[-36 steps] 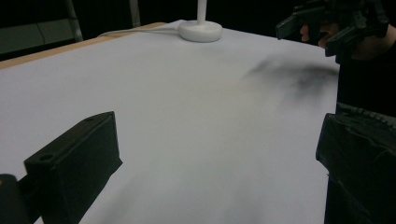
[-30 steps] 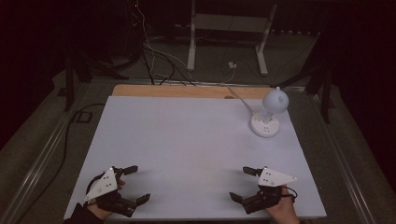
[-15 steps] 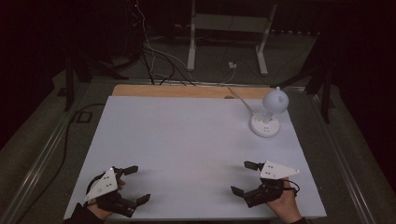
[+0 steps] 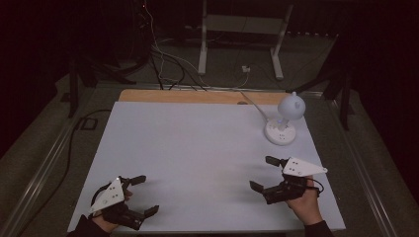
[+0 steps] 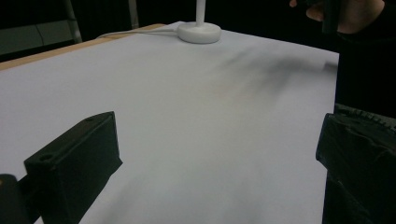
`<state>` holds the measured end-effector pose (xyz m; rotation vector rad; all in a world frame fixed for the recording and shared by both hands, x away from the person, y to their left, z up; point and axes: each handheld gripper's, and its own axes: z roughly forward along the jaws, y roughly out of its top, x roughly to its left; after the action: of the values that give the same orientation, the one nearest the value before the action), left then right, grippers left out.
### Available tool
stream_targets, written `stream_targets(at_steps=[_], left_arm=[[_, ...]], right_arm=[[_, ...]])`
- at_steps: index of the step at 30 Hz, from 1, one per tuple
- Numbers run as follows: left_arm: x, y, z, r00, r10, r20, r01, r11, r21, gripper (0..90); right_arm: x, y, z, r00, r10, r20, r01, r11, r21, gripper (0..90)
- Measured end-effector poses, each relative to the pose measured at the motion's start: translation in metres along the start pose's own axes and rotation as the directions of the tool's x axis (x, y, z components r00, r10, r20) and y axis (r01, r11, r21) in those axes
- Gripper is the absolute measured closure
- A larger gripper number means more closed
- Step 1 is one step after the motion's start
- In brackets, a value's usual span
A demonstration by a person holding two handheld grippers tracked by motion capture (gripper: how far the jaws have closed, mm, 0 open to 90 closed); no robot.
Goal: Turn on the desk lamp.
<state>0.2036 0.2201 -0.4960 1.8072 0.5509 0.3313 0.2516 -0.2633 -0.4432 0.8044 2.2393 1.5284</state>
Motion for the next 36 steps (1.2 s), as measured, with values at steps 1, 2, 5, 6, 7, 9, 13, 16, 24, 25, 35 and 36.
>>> stream_targets(at_steps=[1,2,5,6,7,9,13,16,24,25,35,36], left_arm=[[0.0,0.0,0.0,1.0,-0.004,0.001,0.004,1.0,-0.004,0.3],[0.0,0.0,0.0,1.0,-0.005,0.0,0.005,1.0,-0.004,0.3],[0.0,0.0,0.0,1.0,-0.002,0.0,0.002,1.0,0.002,0.3],[0.0,0.0,0.0,1.0,-0.003,0.0,0.003,1.0,-0.001,0.3],[0.0,0.0,0.0,1.0,-0.005,0.001,0.005,1.0,-0.003,0.3],[0.0,0.0,0.0,1.0,-0.004,0.0,0.004,1.0,-0.001,0.3],[0.0,0.0,0.0,1.0,-0.006,0.002,0.006,1.0,-0.002,0.3],[0.0,0.0,0.0,1.0,-0.003,0.001,0.003,1.0,0.003,0.3],[0.0,0.0,0.0,1.0,-0.007,0.002,0.007,1.0,-0.003,0.3],[0.0,0.0,0.0,1.0,-0.009,0.004,0.009,1.0,-0.002,0.3],[0.0,0.0,0.0,1.0,-0.007,0.004,0.007,1.0,-0.002,0.3],[0.0,0.001,0.0,1.0,-0.009,0.004,0.009,1.0,-0.003,0.3]], right_arm=[[-0.002,0.002,-0.001,1.0,0.0,0.009,0.0,1.0,-0.005,0.0],[-0.004,0.004,-0.002,0.9998,0.0,0.018,0.0,1.0,-0.008,0.0],[-0.007,0.008,-0.003,0.9993,-0.004,0.036,0.004,1.0,-0.01,0.0],[-0.009,0.011,-0.003,0.9983,-0.004,0.058,0.005,1.0,-0.011,0.0],[-0.009,0.011,-0.003,0.9983,-0.004,0.058,0.005,1.0,-0.011,0.0],[-0.015,0.014,-0.004,0.9969,0.004,0.078,-0.002,1.0,-0.022,0.0],[-0.02,0.016,-0.004,0.9943,0.004,0.107,-0.002,1.0,-0.025,0.0],[-0.025,0.018,-0.003,0.991,0.014,0.133,-0.01,1.0,-0.025,0.0],[-0.041,0.021,-0.002,0.979,0.031,0.201,-0.026,0.999,-0.029,0.0],[-0.042,0.021,-0.002,0.977,0.031,0.211,-0.026,0.999,-0.028,0.0],[-0.065,0.018,-0.007,0.9484,0.076,0.308,-0.07,0.997,-0.032,0.0],[-0.068,0.017,-0.007,0.9444,0.079,0.319,-0.072,0.997,-0.032,0.0]])
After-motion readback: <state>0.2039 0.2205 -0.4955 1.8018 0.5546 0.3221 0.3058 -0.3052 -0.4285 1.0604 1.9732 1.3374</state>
